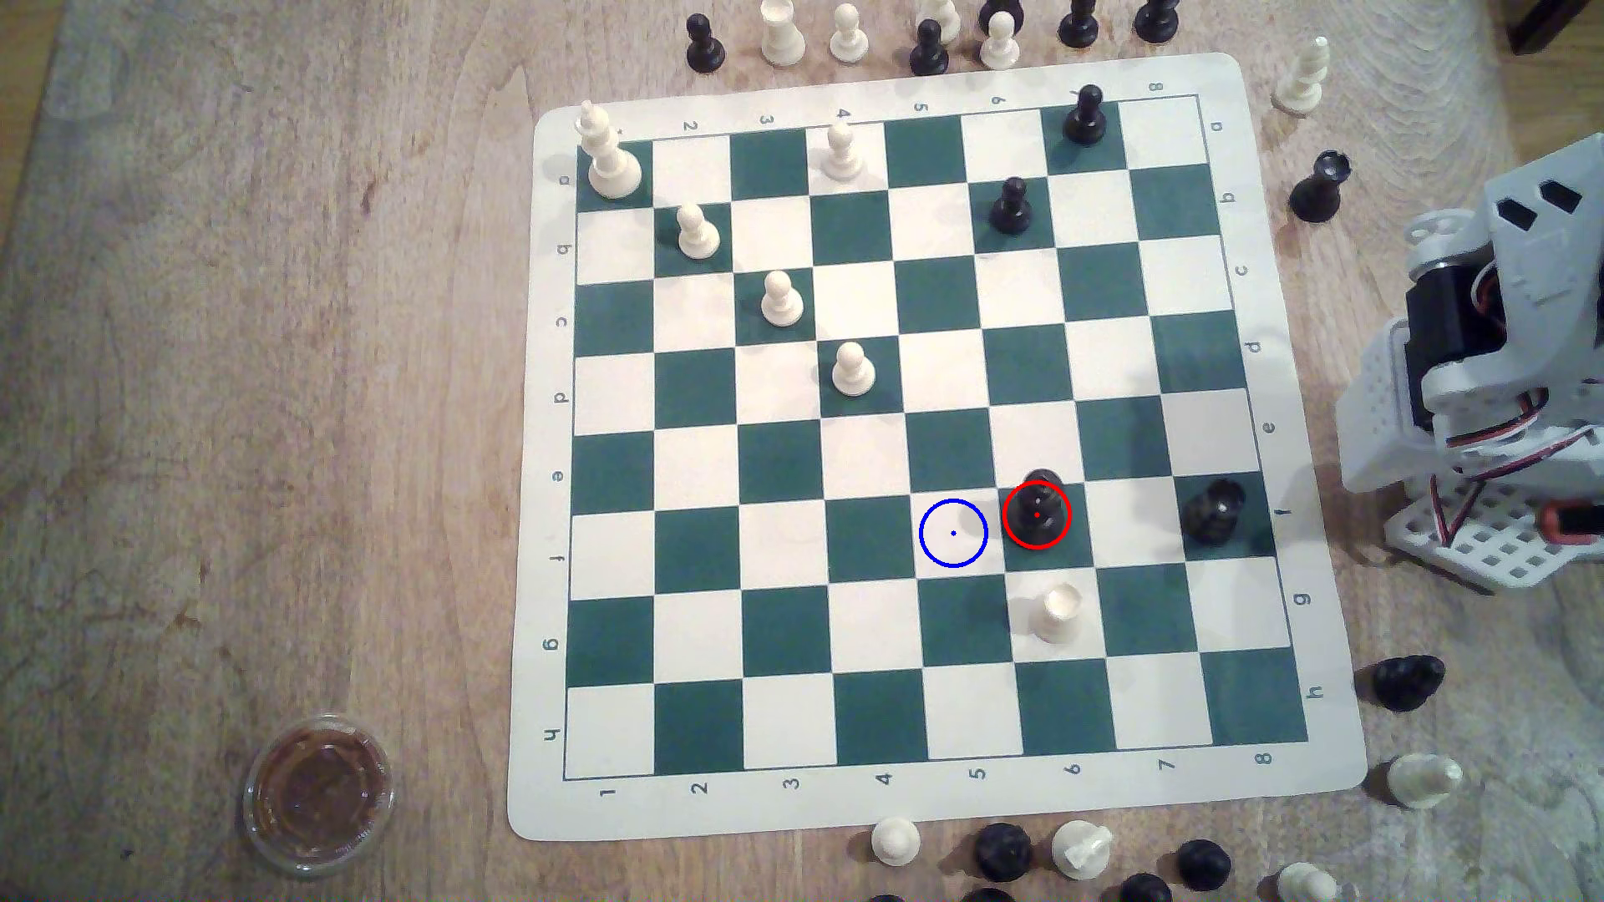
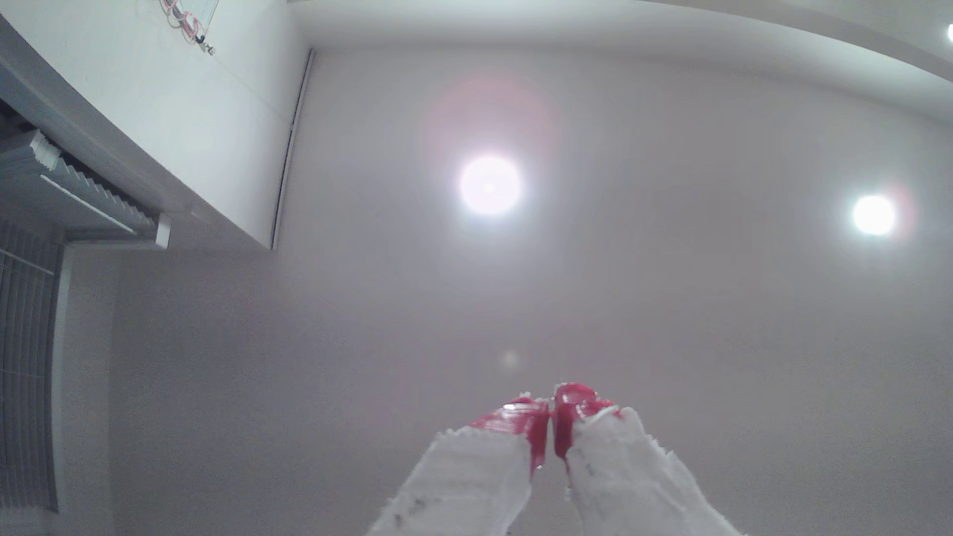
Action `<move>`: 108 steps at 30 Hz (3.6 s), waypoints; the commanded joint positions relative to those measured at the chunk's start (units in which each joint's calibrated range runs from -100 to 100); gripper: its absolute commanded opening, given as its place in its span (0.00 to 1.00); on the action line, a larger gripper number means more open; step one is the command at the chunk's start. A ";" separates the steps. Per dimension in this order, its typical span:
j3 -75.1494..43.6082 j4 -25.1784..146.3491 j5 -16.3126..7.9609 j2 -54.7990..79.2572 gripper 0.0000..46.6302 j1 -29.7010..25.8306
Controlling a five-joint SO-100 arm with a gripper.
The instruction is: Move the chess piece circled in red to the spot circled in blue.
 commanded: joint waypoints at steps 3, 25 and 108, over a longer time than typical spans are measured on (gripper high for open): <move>1.17 6.42 0.05 -0.28 0.00 0.33; -21.58 118.63 -0.44 -0.11 0.00 3.15; -34.64 150.32 -0.15 45.56 0.14 -8.66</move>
